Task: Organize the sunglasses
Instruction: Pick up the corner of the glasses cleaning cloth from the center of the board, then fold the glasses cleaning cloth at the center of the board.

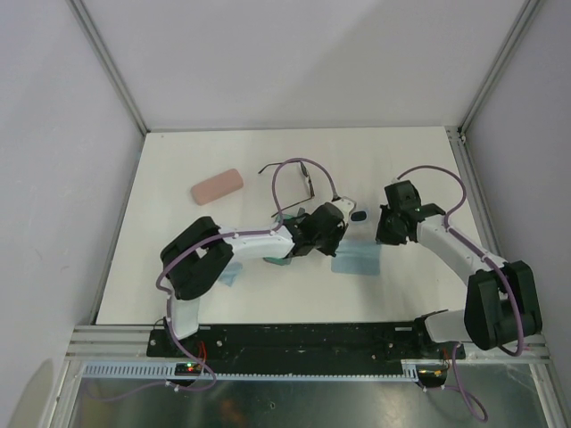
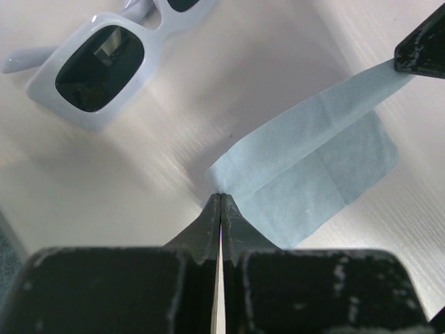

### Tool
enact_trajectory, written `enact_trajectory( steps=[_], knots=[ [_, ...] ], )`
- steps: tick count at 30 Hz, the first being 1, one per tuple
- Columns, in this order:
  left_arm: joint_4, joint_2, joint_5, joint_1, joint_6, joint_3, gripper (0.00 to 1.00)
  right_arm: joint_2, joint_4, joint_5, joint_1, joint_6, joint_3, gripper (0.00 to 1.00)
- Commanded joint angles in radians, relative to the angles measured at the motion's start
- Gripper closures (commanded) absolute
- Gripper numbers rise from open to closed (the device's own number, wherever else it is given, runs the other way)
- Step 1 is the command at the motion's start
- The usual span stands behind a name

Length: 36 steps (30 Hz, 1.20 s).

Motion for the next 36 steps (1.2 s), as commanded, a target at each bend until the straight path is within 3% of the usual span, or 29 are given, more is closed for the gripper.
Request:
enact_trajectory(
  steps=[1,25,28,32,36],
  knots=[
    [0.051,-0.077,-0.043,-0.021,0.034,-0.017,1.00,-0.044,-0.019,0.001,0.007,0.020,-0.019,1.00],
    [0.069,-0.113,-0.059,-0.070,0.007,-0.108,0.98,-0.086,-0.009,0.013,0.048,0.083,-0.133,1.00],
    [0.083,-0.116,-0.055,-0.077,-0.008,-0.123,0.88,-0.087,-0.004,0.018,0.049,0.095,-0.153,0.94],
    [0.111,-0.137,-0.038,-0.088,-0.029,-0.151,0.73,-0.117,-0.006,0.015,0.053,0.106,-0.165,0.79],
    [0.145,-0.178,0.001,-0.092,-0.048,-0.196,0.65,-0.171,-0.016,-0.008,0.054,0.109,-0.169,0.71]
  ],
)
